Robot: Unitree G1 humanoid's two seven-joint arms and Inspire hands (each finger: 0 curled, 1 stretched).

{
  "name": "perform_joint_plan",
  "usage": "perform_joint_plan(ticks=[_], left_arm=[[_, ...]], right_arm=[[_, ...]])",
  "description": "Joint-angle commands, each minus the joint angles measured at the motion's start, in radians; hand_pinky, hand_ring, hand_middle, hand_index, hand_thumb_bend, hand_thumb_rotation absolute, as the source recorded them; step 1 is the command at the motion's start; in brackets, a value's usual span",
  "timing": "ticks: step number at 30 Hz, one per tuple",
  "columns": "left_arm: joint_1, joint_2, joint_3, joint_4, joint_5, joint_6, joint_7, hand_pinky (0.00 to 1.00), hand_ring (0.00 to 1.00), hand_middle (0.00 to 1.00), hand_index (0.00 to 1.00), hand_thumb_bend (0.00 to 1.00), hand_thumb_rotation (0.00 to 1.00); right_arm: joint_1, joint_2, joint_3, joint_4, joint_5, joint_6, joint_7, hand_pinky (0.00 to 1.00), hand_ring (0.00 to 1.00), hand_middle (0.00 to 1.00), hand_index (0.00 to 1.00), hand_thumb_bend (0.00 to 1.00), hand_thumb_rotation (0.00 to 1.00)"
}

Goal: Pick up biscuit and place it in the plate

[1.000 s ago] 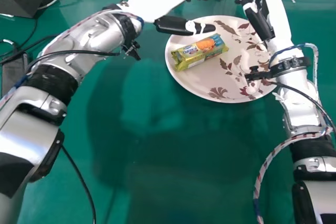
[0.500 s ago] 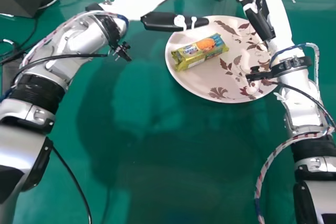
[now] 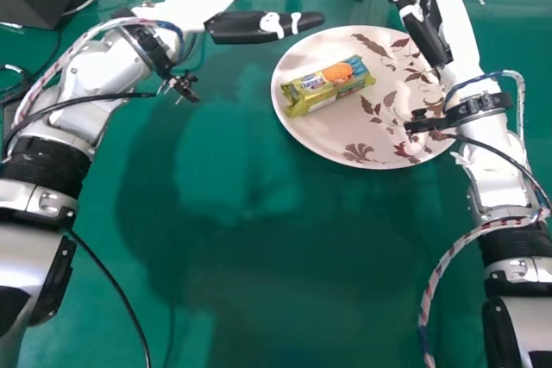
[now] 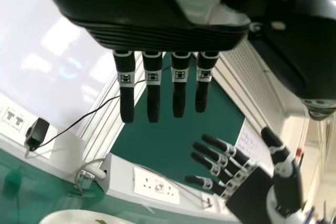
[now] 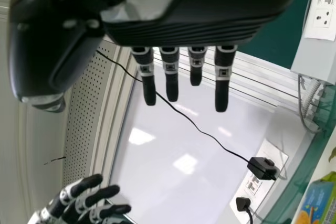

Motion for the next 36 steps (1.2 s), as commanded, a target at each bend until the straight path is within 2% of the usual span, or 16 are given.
perform_joint_plan(ticks=[1,9,11,14,18,22,27,32,36], left_arm=[[0.022,0.005,0.029,-0.018,-0.044,-0.012,-0.025,0.69,0.77,0.85,0.86,1.0,1.0],[0.109,0.008,0.11,-0.08,-0.23,0.026,-0.159,0.7,0.78,0.86,0.86,1.0,1.0],[0.122,0.009,0.126,-0.089,-0.266,0.03,-0.189,0.7,0.78,0.86,0.86,1.0,1.0],[0.152,0.009,0.155,-0.133,-0.326,0.081,-0.235,0.7,0.78,0.87,0.87,1.0,1.0],[0.184,0.009,0.195,-0.171,-0.379,0.113,-0.262,0.7,0.8,0.87,0.87,1.0,1.0],[0.201,0.005,0.233,-0.162,-0.421,0.109,-0.29,0.69,0.8,0.87,0.87,1.0,1.0],[0.225,-0.012,0.279,-0.161,-0.48,0.124,-0.311,0.7,0.82,0.87,0.87,1.0,1.0],[0.235,-0.036,0.324,-0.141,-0.561,0.128,-0.349,0.71,0.82,0.88,0.87,1.0,1.0],[0.245,-0.054,0.351,-0.118,-0.585,0.118,-0.356,0.71,0.82,0.88,0.88,1.0,1.0]], right_arm=[[-0.005,-0.013,-0.005,-0.005,0.01,-0.003,0.001,0.74,0.89,0.93,0.88,0.82,0.24],[-0.008,-0.02,-0.005,0.004,0.016,-0.001,0.008,0.76,0.91,0.95,0.9,0.81,0.18],[-0.009,-0.022,-0.005,0.007,0.019,-0.002,0.012,0.74,0.9,0.95,0.91,0.81,0.2],[-0.006,-0.022,-0.006,0.006,0.022,-0.002,0.013,0.77,0.92,0.97,0.92,0.81,0.21],[-0.004,-0.023,-0.006,0.006,0.022,0.0,0.014,0.77,0.92,0.97,0.92,0.82,0.24],[-0.002,-0.03,-0.005,0.007,0.016,-0.008,0.011,0.79,0.95,0.98,0.94,0.83,0.28],[-0.002,-0.037,-0.007,0.018,0.021,-0.017,0.017,0.79,0.94,0.97,0.92,0.81,0.18],[-0.002,-0.042,-0.01,0.019,0.029,-0.006,0.026,0.84,0.96,0.99,0.93,0.8,0.21],[-0.001,-0.046,-0.015,0.024,0.04,0.001,0.037,0.81,0.96,0.99,0.94,0.79,0.21]])
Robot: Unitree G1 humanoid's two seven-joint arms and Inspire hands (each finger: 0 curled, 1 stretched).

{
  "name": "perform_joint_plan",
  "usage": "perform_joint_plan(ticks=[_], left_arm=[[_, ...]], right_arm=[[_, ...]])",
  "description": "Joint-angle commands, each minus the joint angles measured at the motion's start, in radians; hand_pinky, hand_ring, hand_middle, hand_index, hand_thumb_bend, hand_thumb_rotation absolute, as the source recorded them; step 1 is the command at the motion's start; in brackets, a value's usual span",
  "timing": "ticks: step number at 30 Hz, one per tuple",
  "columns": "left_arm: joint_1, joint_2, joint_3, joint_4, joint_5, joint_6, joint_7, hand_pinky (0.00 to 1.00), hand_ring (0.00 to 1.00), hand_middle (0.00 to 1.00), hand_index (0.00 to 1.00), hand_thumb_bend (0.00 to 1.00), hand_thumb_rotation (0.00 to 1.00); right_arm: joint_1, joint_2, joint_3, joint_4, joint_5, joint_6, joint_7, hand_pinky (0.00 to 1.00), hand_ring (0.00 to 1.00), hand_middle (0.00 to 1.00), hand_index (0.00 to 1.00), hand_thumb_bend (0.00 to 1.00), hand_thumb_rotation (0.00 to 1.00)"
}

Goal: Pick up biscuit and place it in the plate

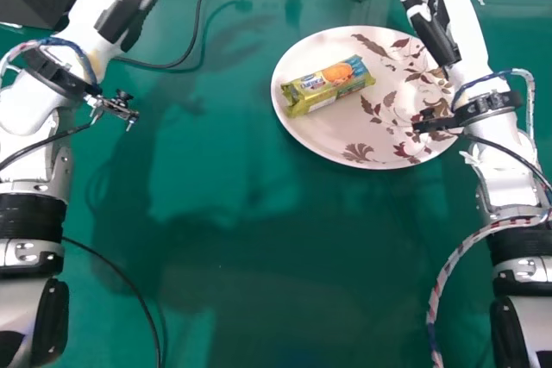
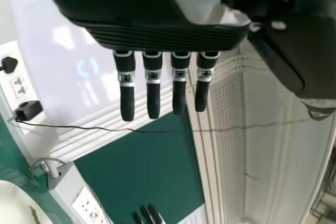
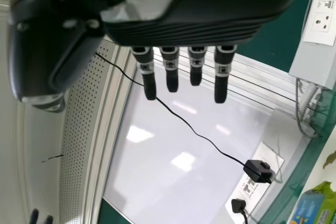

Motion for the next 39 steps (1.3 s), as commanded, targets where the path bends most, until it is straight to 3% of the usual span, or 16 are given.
perform_joint_plan(ticks=[1,9,17,27,35,39], left_arm=[[0.017,-0.018,0.032,0.019,-0.037,-0.007,-0.013,0.72,0.83,0.88,0.88,1.0,1.0],[0.017,-0.073,0.094,0.067,-0.129,0.037,-0.053,0.7,0.82,0.9,0.89,1.0,1.0],[0.021,-0.125,0.133,0.125,-0.167,0.044,-0.066,0.73,0.83,0.9,0.92,1.0,1.0],[-0.055,-0.167,0.212,0.303,-0.236,0.066,-0.141,0.75,0.84,0.91,0.94,1.0,1.0],[-0.129,-0.17,0.268,0.449,-0.257,0.096,-0.204,0.75,0.84,0.91,0.94,1.0,1.0],[-0.157,-0.189,0.291,0.509,-0.263,0.116,-0.19,0.75,0.84,0.9,0.93,1.0,1.0]], right_arm=[[-0.001,-0.015,-0.013,0.015,0.022,-0.001,0.012,0.81,0.96,0.99,0.94,0.78,0.21],[0.0,-0.024,-0.019,0.036,0.028,-0.025,0.022,0.89,0.99,1.0,0.95,0.78,0.2],[0.005,-0.027,-0.031,0.035,0.044,-0.029,0.03,0.87,0.96,0.98,0.93,0.84,0.21],[0.013,-0.029,-0.047,0.039,0.068,-0.043,0.043,0.87,0.98,1.0,0.95,0.83,0.21],[0.007,-0.034,-0.055,0.062,0.085,-0.064,0.056,0.87,0.99,1.0,0.96,0.72,0.19],[0.01,-0.041,-0.055,0.062,0.078,-0.064,0.053,0.84,0.95,0.96,0.93,0.79,0.17]])
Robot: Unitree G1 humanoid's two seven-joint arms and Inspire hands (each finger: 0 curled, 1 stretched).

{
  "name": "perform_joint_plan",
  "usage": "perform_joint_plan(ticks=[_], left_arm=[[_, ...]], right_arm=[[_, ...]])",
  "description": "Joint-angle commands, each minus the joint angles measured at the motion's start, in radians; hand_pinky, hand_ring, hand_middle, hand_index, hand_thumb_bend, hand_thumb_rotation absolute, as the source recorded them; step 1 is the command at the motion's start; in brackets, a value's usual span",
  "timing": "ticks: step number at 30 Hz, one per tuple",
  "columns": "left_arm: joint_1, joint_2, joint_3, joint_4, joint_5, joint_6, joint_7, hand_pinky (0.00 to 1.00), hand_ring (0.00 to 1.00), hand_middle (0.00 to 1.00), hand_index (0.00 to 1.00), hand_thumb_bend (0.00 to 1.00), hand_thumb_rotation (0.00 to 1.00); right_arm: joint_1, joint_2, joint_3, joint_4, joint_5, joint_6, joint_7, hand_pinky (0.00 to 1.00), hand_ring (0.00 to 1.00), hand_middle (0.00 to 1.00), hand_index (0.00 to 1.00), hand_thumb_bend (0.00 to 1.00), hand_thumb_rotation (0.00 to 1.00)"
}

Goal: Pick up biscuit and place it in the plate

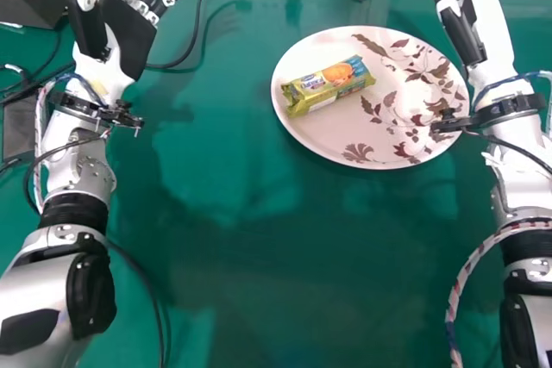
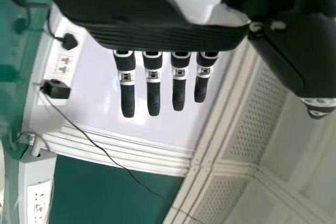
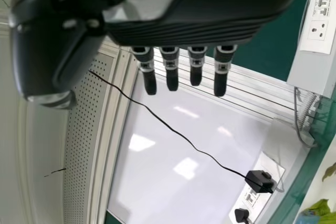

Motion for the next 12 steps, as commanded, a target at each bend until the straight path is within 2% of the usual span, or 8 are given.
perform_joint_plan(ticks=[1,4,8,12], left_arm=[[-0.018,-0.01,0.029,0.036,-0.018,0.016,-0.007,0.75,0.84,0.91,0.93,1.0,1.0],[-0.029,-0.012,0.064,0.061,-0.041,0.031,-0.039,0.75,0.83,0.9,0.93,1.0,1.0],[-0.04,0.001,0.102,0.089,-0.066,0.062,-0.082,0.75,0.83,0.91,0.93,1.0,1.0],[-0.044,0.012,0.138,0.102,-0.084,0.099,-0.111,0.75,0.83,0.91,0.93,1.0,1.0]], right_arm=[[0.008,-0.013,-0.009,0.007,0.007,-0.013,0.002,0.85,0.95,0.96,0.93,0.8,0.2],[0.01,-0.014,-0.012,0.009,0.008,-0.021,-0.002,0.88,0.96,0.97,0.94,0.79,0.22],[0.0,-0.015,-0.013,0.024,0.013,-0.032,0.006,0.86,0.96,0.97,0.95,0.77,0.21],[-0.01,-0.015,-0.014,0.037,0.013,-0.032,0.004,0.85,0.95,0.96,0.94,0.8,0.21]])
